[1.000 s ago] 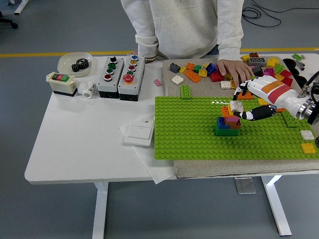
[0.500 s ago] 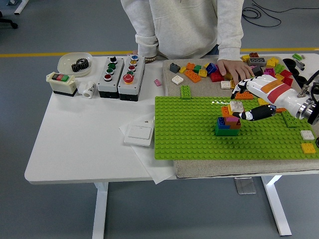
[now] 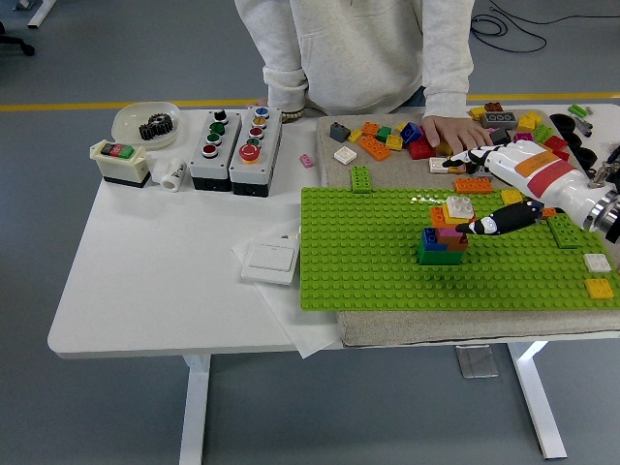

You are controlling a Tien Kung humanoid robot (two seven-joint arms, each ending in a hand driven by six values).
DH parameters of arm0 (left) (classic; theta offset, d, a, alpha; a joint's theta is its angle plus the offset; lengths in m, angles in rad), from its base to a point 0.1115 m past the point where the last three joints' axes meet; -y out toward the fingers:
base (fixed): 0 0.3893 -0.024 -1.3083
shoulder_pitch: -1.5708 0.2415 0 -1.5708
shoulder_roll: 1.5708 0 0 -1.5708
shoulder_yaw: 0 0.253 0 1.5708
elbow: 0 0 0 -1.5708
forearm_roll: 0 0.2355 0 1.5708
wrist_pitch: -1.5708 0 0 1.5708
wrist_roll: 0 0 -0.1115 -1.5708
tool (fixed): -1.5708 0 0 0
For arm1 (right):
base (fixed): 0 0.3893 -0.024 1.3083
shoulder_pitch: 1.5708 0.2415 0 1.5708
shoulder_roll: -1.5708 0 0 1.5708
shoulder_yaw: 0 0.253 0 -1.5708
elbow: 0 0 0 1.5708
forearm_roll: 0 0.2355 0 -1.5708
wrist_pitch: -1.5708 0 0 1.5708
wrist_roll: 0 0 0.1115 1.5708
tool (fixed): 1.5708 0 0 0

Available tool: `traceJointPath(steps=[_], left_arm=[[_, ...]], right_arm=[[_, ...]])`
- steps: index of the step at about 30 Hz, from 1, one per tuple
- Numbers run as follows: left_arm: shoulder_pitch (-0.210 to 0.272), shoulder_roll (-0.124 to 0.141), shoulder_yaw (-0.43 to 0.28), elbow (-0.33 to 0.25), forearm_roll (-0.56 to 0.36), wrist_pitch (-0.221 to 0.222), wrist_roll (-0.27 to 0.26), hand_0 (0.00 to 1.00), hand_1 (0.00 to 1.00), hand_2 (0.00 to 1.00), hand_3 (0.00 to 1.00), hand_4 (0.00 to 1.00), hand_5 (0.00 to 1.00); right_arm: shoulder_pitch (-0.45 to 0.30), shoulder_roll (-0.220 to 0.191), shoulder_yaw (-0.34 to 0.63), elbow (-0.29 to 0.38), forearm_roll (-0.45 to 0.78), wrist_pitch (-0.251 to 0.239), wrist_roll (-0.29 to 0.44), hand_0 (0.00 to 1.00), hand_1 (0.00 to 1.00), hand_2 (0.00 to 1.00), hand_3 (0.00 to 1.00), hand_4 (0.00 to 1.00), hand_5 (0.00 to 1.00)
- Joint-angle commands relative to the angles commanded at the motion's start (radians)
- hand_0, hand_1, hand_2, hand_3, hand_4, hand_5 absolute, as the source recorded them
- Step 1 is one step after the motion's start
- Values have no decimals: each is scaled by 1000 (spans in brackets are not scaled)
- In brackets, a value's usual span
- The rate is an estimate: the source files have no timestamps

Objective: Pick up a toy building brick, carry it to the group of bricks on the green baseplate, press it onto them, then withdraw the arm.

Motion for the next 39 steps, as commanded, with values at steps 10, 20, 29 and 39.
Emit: traceJointPath(steps=[10, 20, 29, 39], left_arm=[[7, 0, -8, 0, 0, -5, -3, 822, 806, 810, 606, 683, 593], [10, 0, -5, -1, 0, -13, -6, 820, 806, 810, 606, 684, 593], [10, 1, 1, -2, 0, -17, -8, 820, 804, 809, 606, 684, 593], [8, 1, 3, -2, 0, -17, -8, 818, 804, 810, 606, 683, 593]], right_arm=[[-74, -59, 41, 114, 59, 9, -13, 665, 679, 736, 689, 892, 470], [-90, -75, 35, 133, 39, 25, -2, 663, 670, 718, 636, 894, 487], [-91, -77, 26, 119, -4, 19, 6, 660, 665, 713, 626, 894, 487], [-85, -67, 19, 86, -28, 13, 1, 677, 668, 714, 626, 887, 516]])
